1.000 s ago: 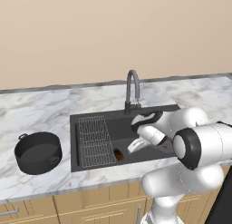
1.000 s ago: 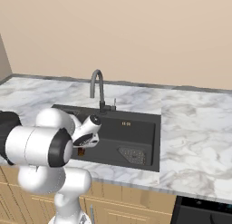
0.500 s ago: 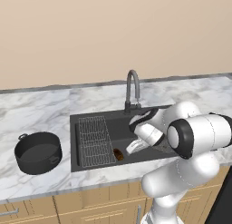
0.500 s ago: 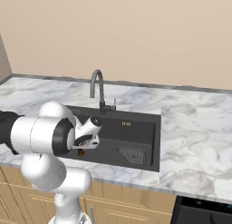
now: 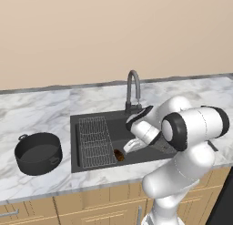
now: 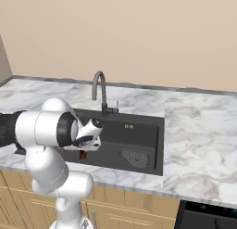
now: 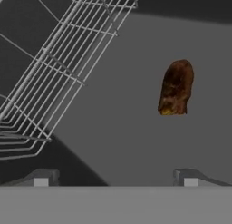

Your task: Dump the sweet potato from the pot into the sink. Then turn on the water and wash the sweet potato. Then turn off the water and put the sweet potato back in the pot.

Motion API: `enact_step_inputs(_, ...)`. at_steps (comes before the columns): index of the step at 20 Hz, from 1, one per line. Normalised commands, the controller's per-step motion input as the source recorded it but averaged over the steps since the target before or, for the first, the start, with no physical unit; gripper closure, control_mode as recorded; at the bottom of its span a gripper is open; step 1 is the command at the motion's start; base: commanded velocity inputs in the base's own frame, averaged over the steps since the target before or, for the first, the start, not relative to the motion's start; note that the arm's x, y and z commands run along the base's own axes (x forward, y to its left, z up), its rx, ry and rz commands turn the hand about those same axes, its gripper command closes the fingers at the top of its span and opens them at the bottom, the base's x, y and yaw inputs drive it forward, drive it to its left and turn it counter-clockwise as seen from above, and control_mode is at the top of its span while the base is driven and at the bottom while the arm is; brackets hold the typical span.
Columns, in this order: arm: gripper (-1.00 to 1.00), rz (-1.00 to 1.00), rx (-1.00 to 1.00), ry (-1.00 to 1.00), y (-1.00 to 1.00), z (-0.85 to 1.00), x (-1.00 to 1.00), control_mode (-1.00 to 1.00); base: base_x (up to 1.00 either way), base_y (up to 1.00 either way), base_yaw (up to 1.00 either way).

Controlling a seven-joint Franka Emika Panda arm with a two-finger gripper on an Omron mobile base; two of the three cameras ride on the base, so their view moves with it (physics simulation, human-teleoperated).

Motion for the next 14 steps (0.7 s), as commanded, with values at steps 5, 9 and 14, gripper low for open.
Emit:
enact_step_inputs(5,-1.0,-0.03,0.0,0.02,0.05,-0.15,0.15,-1.0,0.0,0.0,0.0)
enact_step_inputs(9,-1.0,-0.03,0.0,0.02,0.05,-0.2,0.17,-1.0,0.0,0.0,0.0)
enact_step_inputs(14,-1.0,-0.02,0.0,0.01,0.02,-0.23,0.22,-1.0,0.0,0.0,0.0)
